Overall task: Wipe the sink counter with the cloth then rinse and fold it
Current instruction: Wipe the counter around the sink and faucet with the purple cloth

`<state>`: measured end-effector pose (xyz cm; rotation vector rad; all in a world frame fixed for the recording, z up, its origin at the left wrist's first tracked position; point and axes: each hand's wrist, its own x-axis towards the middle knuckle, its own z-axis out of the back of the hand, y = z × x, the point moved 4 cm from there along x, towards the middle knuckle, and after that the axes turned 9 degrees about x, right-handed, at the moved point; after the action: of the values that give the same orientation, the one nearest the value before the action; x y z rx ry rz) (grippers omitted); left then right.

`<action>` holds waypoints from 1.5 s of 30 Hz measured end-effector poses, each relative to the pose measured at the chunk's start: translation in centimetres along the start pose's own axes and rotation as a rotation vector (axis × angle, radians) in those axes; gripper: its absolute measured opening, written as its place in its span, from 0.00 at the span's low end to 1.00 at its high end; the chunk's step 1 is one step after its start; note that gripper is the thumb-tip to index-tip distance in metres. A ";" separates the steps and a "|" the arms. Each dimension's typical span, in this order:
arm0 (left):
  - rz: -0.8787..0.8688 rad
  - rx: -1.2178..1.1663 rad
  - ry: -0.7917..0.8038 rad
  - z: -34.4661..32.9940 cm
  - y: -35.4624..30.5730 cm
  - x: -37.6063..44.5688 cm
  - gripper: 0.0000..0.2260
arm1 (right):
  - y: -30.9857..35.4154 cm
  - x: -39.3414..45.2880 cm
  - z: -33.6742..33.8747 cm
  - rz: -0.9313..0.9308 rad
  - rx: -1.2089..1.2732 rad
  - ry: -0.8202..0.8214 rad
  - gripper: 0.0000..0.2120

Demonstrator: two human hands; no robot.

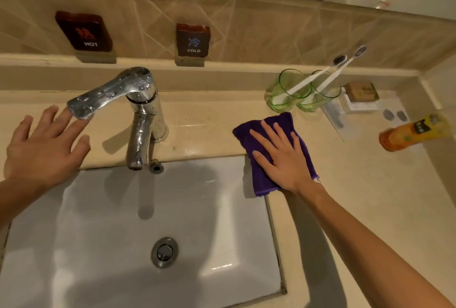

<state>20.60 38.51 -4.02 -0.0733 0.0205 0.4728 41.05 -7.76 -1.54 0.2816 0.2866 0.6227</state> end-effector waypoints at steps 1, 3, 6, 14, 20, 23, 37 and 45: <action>-0.017 0.028 -0.002 0.1 -0.2 -0.2 0.25 | -0.4 -1.1 0.0 -0.016 0.000 0.000 0.26; -0.070 0.106 0.018 0.0 -0.5 -0.4 0.25 | -1.0 -3.7 -0.2 -0.050 0.003 0.003 0.26; -0.018 0.020 0.025 -1.2 1.0 0.7 0.26 | -1.4 -8.6 -0.8 -0.079 0.005 0.004 0.27; -0.264 0.095 0.011 0.0 -0.2 0.1 0.25 | -2.1 -22.3 -2.7 -0.158 -0.050 0.076 0.27; -0.037 0.024 0.033 -2.0 1.2 1.0 0.26 | -1.6 -21.3 -2.9 -0.238 -0.058 0.075 0.28; -0.042 0.060 -0.004 0.6 -0.8 -0.6 0.25 | -1.4 -17.8 -2.3 -0.267 -0.036 0.047 0.28; -0.013 0.081 0.005 0.6 -0.7 -0.7 0.26 | -1.6 1.2 1.3 -0.195 -0.024 -0.040 0.28; -0.037 -0.017 -0.032 -1.6 0.8 0.5 0.25 | -1.4 -8.0 -0.2 -0.112 -0.021 -0.044 0.27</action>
<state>20.69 39.28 -5.64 -0.0832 -0.0159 0.4369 35.56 -13.65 -0.85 0.2572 0.2512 0.5085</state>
